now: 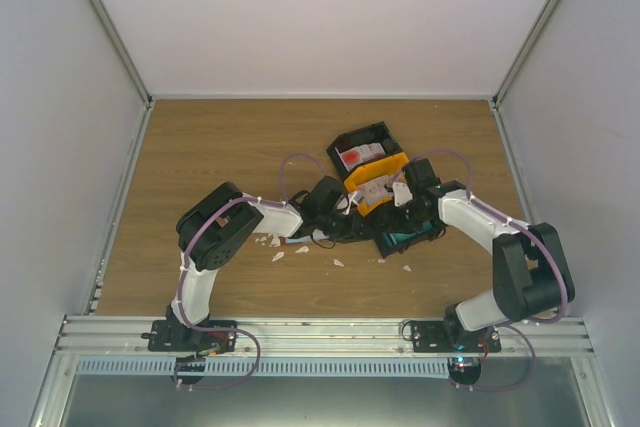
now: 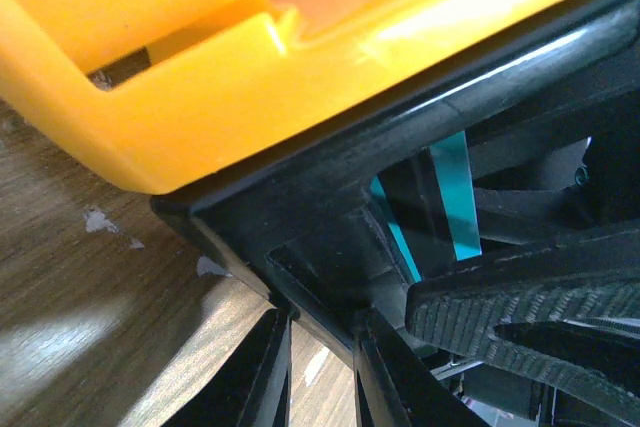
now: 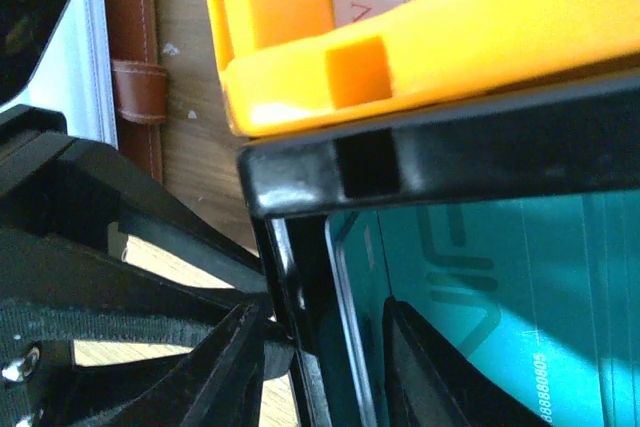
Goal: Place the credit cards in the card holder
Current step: Pick up the credit card from the storage box.
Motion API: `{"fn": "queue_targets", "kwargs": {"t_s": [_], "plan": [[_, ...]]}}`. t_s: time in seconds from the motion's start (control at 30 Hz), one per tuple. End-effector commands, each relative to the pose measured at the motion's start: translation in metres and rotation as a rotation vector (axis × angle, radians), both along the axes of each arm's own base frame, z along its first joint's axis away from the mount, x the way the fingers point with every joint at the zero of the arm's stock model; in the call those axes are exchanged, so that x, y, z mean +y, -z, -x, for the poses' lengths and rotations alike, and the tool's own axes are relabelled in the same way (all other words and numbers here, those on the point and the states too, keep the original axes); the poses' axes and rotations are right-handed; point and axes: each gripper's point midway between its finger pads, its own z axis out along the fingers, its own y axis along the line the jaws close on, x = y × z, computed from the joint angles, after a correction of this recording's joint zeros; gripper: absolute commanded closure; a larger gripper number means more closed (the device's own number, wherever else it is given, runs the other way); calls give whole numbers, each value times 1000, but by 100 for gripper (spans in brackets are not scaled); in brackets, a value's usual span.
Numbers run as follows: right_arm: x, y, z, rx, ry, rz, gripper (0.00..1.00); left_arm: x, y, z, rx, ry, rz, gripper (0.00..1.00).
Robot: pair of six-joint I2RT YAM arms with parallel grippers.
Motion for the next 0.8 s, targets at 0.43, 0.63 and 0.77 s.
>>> {"fn": "queue_targets", "kwargs": {"t_s": [0.43,0.63,0.77], "plan": [[0,-4,2,-15,-38,9,70,-13,-15,1,-58,42,58,76],[5,-2,2,-3,-54,-16,64,-12,-14,2,-55,43,55,76],[11,-8,3,-7,-71,-51,71,-12,-12,1,-53,42,52,77]]}}
